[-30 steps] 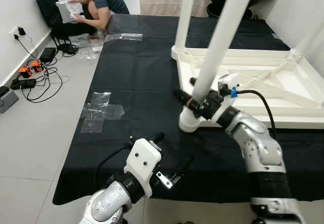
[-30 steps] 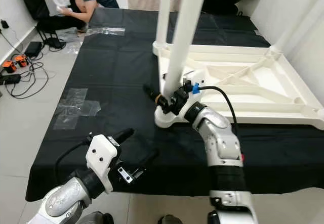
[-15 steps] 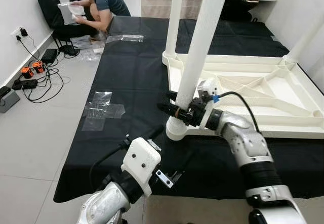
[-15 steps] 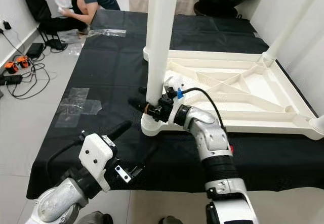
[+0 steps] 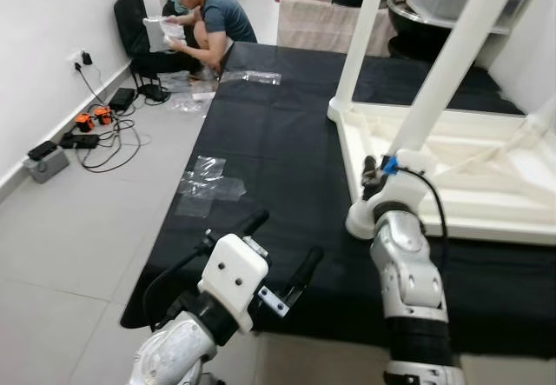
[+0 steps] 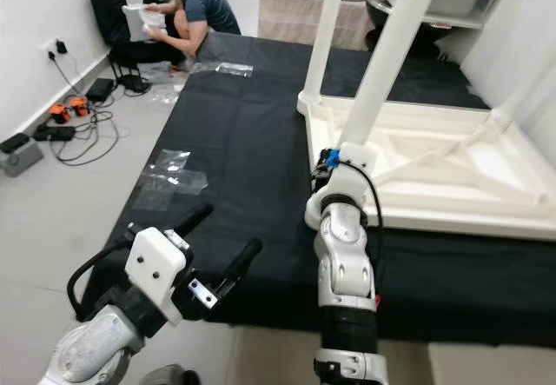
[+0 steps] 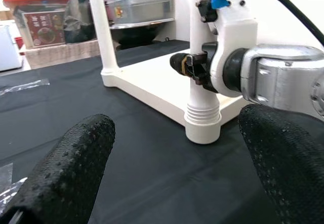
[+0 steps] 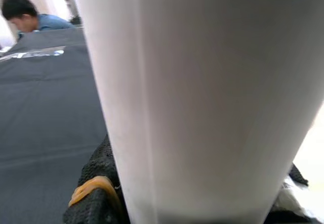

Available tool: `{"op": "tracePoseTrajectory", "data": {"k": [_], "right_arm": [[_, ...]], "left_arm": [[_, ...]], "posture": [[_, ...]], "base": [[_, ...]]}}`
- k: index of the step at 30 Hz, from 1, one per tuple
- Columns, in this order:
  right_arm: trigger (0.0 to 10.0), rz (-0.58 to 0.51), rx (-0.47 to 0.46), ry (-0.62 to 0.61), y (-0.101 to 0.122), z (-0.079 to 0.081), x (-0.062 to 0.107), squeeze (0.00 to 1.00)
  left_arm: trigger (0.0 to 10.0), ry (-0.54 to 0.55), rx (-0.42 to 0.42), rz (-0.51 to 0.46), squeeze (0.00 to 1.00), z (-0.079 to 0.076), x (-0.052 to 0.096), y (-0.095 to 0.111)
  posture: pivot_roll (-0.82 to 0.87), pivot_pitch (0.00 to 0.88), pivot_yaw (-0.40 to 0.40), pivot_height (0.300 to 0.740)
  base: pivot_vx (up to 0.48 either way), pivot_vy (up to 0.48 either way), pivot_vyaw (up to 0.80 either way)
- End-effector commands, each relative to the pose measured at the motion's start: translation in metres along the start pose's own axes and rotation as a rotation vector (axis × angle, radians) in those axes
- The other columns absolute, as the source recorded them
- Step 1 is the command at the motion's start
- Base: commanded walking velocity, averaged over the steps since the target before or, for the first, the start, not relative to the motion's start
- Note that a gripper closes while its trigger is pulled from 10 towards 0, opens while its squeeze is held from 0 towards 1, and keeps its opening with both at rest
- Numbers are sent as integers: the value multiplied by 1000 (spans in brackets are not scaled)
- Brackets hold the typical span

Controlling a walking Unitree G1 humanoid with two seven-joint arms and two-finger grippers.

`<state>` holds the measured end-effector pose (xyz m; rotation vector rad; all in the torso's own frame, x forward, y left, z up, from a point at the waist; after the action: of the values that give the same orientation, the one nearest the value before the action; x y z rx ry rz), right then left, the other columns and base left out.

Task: Building children table

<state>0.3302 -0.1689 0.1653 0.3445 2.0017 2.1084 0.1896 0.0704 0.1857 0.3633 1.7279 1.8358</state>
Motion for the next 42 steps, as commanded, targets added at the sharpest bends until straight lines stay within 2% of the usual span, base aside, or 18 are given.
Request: {"op": "tracePoseTrajectory", "data": {"k": [1, 2, 5, 7, 8, 10, 11, 14, 15, 17, 18, 20, 21, 23, 30, 38, 39, 42], "right_arm": [[10000, -7, -5, -47, 4, -5, 1, 0], [10000, -7, -5, -47, 4, -5, 1, 0], [10000, -88, -37, 105, 14, 22, 0, 0], [10000, -88, -37, 105, 14, 22, 0, 0], [10000, -114, -34, 136, 16, 25, 0, 1000], [10000, -126, -32, 181, 17, 27, -2, 1000], [10000, -117, -34, 269, 16, 29, -9, 0], [10000, -125, -53, 398, 19, 28, -19, 0], [10000, -100, -93, 545, 20, 29, -22, 0], [10000, -54, -172, 848, 22, 29, -16, 0], [10000, -54, -172, 848, 22, 29, -16, 0], [10000, -46, -210, 1070, 26, 26, -6, 0], [10000, -46, -210, 1070, 26, 26, -6, 0], [10000, -25, -219, 1278, 27, 25, 8, 0], [10000, 17, -144, 1553, 16, 42, 23, 0], [10000, 53, -128, 1666, 12, 52, 28, 0], [0, 52, -127, 1657, 12, 55, 27, 0], [0, 40, -124, 1653, 12, 55, 27, 0]], "left_arm": [[10000, -4, -1, 7, 0, -1, 0, -1], [10000, -4, -1, 7, 0, -1, 0, -1], [10000, 2, 1, 6, 0, -1, 0, -1], [10000, 2, 1, 6, 0, -1, 0, -1], [10000, 1, 1, 6, 0, -1, -1, -1], [10000, 0, 1, 7, 0, -1, -1, -1], [10000, 0, 1, 6, 0, -1, -1, -1], [10000, 0, -2, 5, 0, -1, -2, -1], [10000, 0, -4, 4, 0, -1, -2, -1], [10000, -1, -2, 2, 0, -1, -3, 0], [10000, -1, -2, 2, 0, -1, -3, 0], [10000, -2, 0, 1, 0, -1, -3, 0], [10000, -2, 0, 1, 0, -1, -3, 0], [10000, -2, 3, -1, 0, -1, -3, 1], [10000, -10, 6, -6, 0, -4, -4, 3], [10000, -12, 12, -11, 0, -4, -5, 5], [10000, -12, 10, -12, 0, -3, -5, 5], [10000, -12, 9, -12, 0, -3, -5, 5]], "posture": [[99, 58, -88, 740], [99, 58, -88, 740], [98, 60, -87, 740], [98, 60, -87, 740], [97, 61, -91, 740], [98, 62, -92, 740], [99, 62, -94, 740], [96, 64, -93, 740], [99, 66, -94, 740], [99, 66, -94, 740], [99, 66, -94, 740], [102, 70, -96, 740], [102, 70, -96, 740], [103, 71, -93, 740], [108, 74, -95, 740], [110, 74, -92, 740], [112, 74, -91, 740], [113, 76, -92, 740]], "base": [[0, 0, 0], [0, 0, 0], [0, 0, 0], [0, 0, 0], [0, 0, 0], [0, 0, 0], [0, 0, 0], [0, 0, 0], [0, 0, 0], [0, 0, 0], [0, 0, 0], [0, 0, 0], [0, 0, 0], [0, 0, 0], [0, 0, 0], [0, 0, 0], [0, 0, 0], [0, 0, 0]]}}
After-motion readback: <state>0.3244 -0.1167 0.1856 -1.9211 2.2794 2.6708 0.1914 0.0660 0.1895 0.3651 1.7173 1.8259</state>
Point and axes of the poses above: a point about 5 cm out from each wrist's last joint towards the gripper, its own x axis pointing back from the gripper into the wrist, its own y axis along the axis of the wrist's last joint, z = x × y, the point moved 1 cm from there along -x, pointing out of the wrist towards the gripper, and after that the axes turned 2 degrees about x, right-handed, at the moved point
